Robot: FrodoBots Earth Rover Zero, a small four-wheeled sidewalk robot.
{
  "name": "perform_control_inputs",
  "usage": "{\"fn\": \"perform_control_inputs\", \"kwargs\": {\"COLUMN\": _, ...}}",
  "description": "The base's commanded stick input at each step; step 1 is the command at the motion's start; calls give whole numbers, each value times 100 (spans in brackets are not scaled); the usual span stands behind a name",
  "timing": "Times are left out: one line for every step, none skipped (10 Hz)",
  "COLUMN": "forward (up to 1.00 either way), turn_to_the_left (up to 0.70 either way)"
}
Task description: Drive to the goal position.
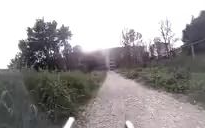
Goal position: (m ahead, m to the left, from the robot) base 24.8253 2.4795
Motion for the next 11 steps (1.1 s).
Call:
{"fn": "perform_control_inputs", "kwargs": {"forward": 70, "turn_to_the_left": -34}}
{"fn": "perform_control_inputs", "kwargs": {"forward": 70, "turn_to_the_left": -25}}
{"fn": "perform_control_inputs", "kwargs": {"forward": 70, "turn_to_the_left": -12}}
{"fn": "perform_control_inputs", "kwargs": {"forward": 70, "turn_to_the_left": 0}}
{"fn": "perform_control_inputs", "kwargs": {"forward": 70, "turn_to_the_left": 0}}
{"fn": "perform_control_inputs", "kwargs": {"forward": 70, "turn_to_the_left": 0}}
{"fn": "perform_control_inputs", "kwargs": {"forward": 70, "turn_to_the_left": 0}}
{"fn": "perform_control_inputs", "kwargs": {"forward": 70, "turn_to_the_left": 0}}
{"fn": "perform_control_inputs", "kwargs": {"forward": 70, "turn_to_the_left": 0}}
{"fn": "perform_control_inputs", "kwargs": {"forward": 70, "turn_to_the_left": 0}}
{"fn": "perform_control_inputs", "kwargs": {"forward": 70, "turn_to_the_left": 0}}
